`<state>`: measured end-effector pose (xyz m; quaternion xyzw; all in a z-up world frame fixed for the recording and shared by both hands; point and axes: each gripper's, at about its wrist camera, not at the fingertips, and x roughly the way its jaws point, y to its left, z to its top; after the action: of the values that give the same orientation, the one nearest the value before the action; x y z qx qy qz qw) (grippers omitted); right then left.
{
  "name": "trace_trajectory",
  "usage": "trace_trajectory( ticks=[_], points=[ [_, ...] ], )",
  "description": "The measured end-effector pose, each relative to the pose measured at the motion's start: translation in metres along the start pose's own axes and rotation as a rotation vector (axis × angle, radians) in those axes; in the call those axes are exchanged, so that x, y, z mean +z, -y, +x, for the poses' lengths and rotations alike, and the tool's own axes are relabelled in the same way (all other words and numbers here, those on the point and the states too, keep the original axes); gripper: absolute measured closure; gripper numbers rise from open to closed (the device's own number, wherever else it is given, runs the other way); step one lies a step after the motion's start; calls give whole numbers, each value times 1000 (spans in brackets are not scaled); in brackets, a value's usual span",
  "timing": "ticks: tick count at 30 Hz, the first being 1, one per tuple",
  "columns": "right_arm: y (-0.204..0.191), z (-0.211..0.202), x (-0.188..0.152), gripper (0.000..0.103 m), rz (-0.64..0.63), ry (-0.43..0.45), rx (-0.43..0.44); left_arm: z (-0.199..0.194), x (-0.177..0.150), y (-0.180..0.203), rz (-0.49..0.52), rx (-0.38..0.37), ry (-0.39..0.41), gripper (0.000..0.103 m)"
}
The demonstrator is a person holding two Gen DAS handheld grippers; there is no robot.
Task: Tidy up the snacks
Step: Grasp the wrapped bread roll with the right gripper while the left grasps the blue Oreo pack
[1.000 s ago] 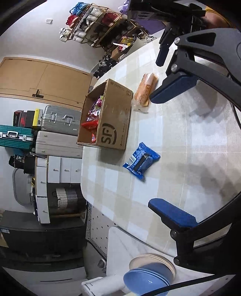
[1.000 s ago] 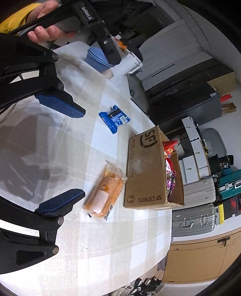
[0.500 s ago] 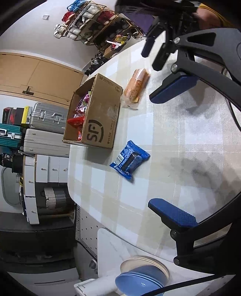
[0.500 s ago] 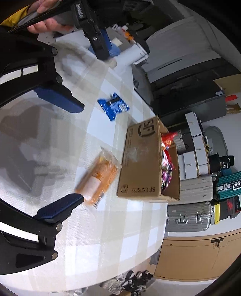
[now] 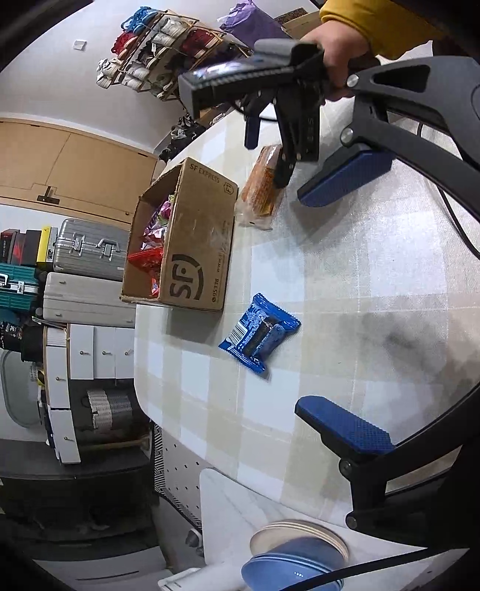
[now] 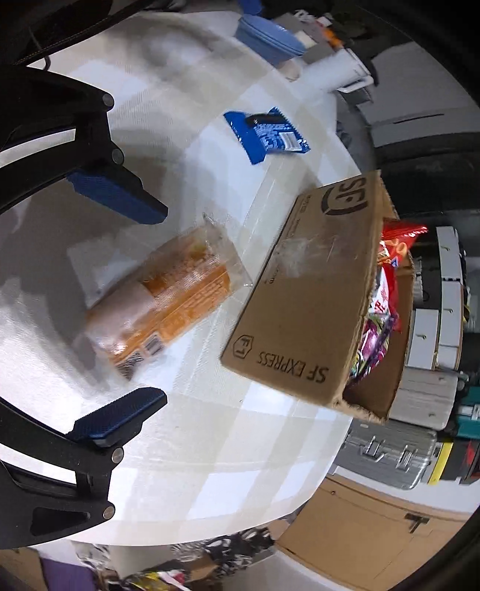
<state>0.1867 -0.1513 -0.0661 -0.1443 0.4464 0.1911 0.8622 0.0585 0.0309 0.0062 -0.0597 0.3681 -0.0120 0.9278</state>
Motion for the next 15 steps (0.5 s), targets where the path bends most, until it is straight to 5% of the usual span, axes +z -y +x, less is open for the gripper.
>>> trace_trajectory(
  ticks=[7,11,15],
  points=[
    [-4,26,5,24,-43,-72,30,9,3,-8,-38,-12,-33,1],
    [-1,24,6,55,-11,-69,62,15,4,-13,-48,9,-45,1],
    [-1,15,0,64,40,-52,98,27,8,-20,-57,44,-59,1]
  ],
)
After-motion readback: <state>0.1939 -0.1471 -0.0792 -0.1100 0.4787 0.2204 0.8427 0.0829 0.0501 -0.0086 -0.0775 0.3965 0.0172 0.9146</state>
